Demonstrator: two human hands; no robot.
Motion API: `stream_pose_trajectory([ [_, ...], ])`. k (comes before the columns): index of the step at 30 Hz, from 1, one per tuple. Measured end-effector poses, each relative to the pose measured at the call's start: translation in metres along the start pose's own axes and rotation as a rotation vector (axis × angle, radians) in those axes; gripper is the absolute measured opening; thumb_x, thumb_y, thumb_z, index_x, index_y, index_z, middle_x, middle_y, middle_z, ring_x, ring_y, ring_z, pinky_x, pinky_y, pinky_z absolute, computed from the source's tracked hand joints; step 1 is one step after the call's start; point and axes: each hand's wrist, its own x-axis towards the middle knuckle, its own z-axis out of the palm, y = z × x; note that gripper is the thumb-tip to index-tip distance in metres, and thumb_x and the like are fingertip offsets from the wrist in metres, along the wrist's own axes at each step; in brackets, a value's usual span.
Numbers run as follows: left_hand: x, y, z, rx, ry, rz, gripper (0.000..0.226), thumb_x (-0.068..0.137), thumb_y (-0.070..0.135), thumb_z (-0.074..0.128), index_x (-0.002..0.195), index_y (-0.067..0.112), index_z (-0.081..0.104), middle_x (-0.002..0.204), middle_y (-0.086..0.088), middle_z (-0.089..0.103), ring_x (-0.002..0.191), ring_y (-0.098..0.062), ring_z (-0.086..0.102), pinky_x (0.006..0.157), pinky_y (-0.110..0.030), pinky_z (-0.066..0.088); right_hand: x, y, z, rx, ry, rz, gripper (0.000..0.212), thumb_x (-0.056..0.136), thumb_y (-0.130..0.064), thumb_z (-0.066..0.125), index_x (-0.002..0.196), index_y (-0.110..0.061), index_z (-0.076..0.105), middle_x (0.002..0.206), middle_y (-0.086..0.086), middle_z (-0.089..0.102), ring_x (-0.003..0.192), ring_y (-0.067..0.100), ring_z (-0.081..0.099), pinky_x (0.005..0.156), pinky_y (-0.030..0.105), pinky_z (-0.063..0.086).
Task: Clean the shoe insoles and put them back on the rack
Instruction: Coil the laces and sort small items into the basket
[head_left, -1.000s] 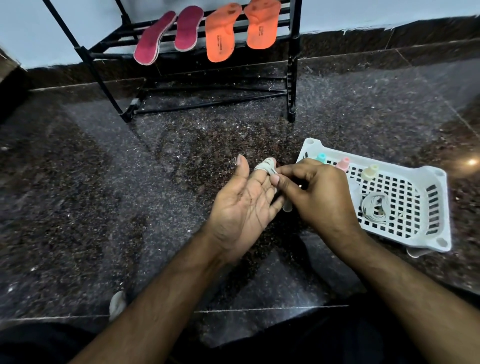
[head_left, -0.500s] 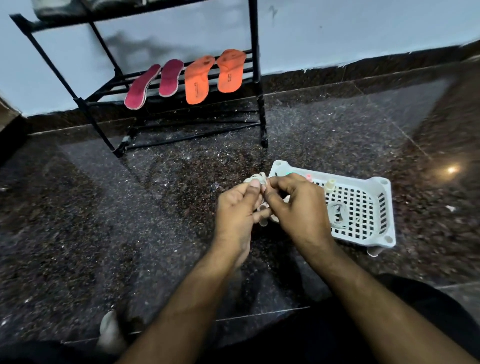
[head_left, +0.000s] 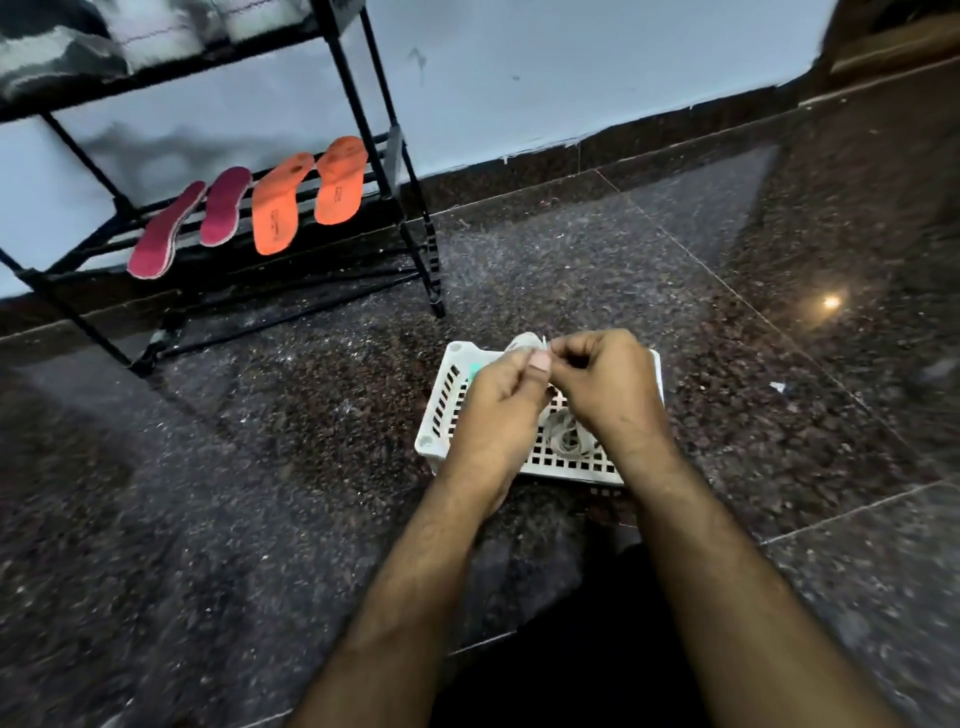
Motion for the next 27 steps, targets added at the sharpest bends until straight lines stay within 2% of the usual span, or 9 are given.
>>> stream_pose_trajectory([
  [2,0.002,0.0,0.014,0.022,-0.054,-0.005,0.033,0.104,0.032,0.046,0.108,0.01,0.069,0.113,-0.015,0.072,0.111,-0.022,0.066,0.103,-0.044,0.05,0.01,0.007,-0.009,-0.015,0.013,0.036,0.007,0.083,-0.025,0.074,0.078,-0.022,0.078,0.059,-0.016,0.066,0.055,-0.006,0.058,0.05,0.005,0.036],
  [5,0.006,-0.002,0.028,-0.096,0.017,-0.013,0.032,0.108,0.023,0.043,0.104,0.009,0.071,0.113,-0.02,0.071,0.105,-0.017,0.067,0.101,-0.038,0.051,0.018,0.014,-0.016,-0.037,0.014,0.051,0.014,0.081,-0.026,0.073,0.068,-0.023,0.073,0.057,-0.013,0.066,0.053,-0.005,0.056,0.05,0.008,0.037],
  [8,0.009,-0.007,0.04,-0.081,0.049,0.018,0.032,0.108,0.021,0.043,0.102,0.012,0.073,0.108,-0.015,0.074,0.106,-0.015,0.069,0.094,-0.032,0.056,0.024,0.021,-0.022,-0.111,0.043,0.071,0.013,0.078,-0.029,0.073,0.068,-0.021,0.073,0.06,-0.009,0.068,0.059,0.0,0.062,0.055,0.016,0.042],
  [10,0.008,-0.008,0.047,-0.091,0.038,-0.013,0.033,0.109,0.023,0.042,0.108,0.01,0.072,0.111,-0.008,0.075,0.108,-0.01,0.069,0.094,-0.03,0.057,0.027,0.027,-0.023,-0.14,0.044,0.123,0.013,0.077,-0.032,0.073,0.071,-0.021,0.074,0.061,-0.006,0.069,0.062,0.005,0.064,0.057,0.017,0.044],
  [13,0.003,-0.009,0.051,-0.122,-0.018,-0.057,0.03,0.108,0.026,0.041,0.111,0.016,0.069,0.116,0.001,0.073,0.104,-0.001,0.069,0.098,-0.037,0.055,0.035,0.036,-0.024,-0.206,0.08,0.199,0.011,0.077,-0.032,0.073,0.074,-0.022,0.075,0.065,-0.004,0.068,0.069,0.014,0.065,0.066,0.023,0.05],
  [16,0.004,-0.016,0.046,-0.171,0.105,-0.103,0.03,0.106,0.029,0.045,0.115,0.012,0.068,0.121,0.0,0.071,0.096,-0.003,0.072,0.093,-0.048,0.057,0.051,0.047,-0.03,-0.229,0.15,0.286,0.009,0.08,-0.03,0.074,0.076,-0.022,0.075,0.073,-0.005,0.071,0.075,0.016,0.067,0.073,0.029,0.055],
  [20,0.021,-0.037,0.035,0.099,0.205,0.021,0.022,0.102,0.027,0.057,0.116,0.018,0.072,0.111,0.005,0.074,0.101,-0.018,0.072,0.092,-0.043,0.058,0.061,0.059,-0.034,-0.274,-0.022,0.378,0.016,0.081,-0.028,0.078,0.072,-0.016,0.071,0.074,-0.003,0.069,0.077,0.015,0.066,0.074,0.027,0.052],
  [24,0.035,-0.055,0.036,0.401,0.162,0.138,0.025,0.098,0.022,0.063,0.122,0.021,0.07,0.119,0.014,0.07,0.11,-0.003,0.064,0.102,-0.04,0.052,0.062,0.066,-0.033,-0.323,-0.162,0.416,0.016,0.083,-0.028,0.077,0.083,-0.016,0.067,0.09,0.001,0.068,0.086,0.018,0.065,0.081,0.034,0.054],
  [27,0.035,-0.065,0.04,0.578,0.103,0.221,0.033,0.096,0.015,0.064,0.128,0.018,0.066,0.13,0.008,0.064,0.121,-0.011,0.059,0.111,-0.036,0.043,0.066,0.074,-0.026,-0.362,-0.252,0.417,0.021,0.08,-0.034,0.079,0.089,-0.017,0.069,0.094,0.003,0.069,0.089,0.021,0.066,0.086,0.037,0.056],
])
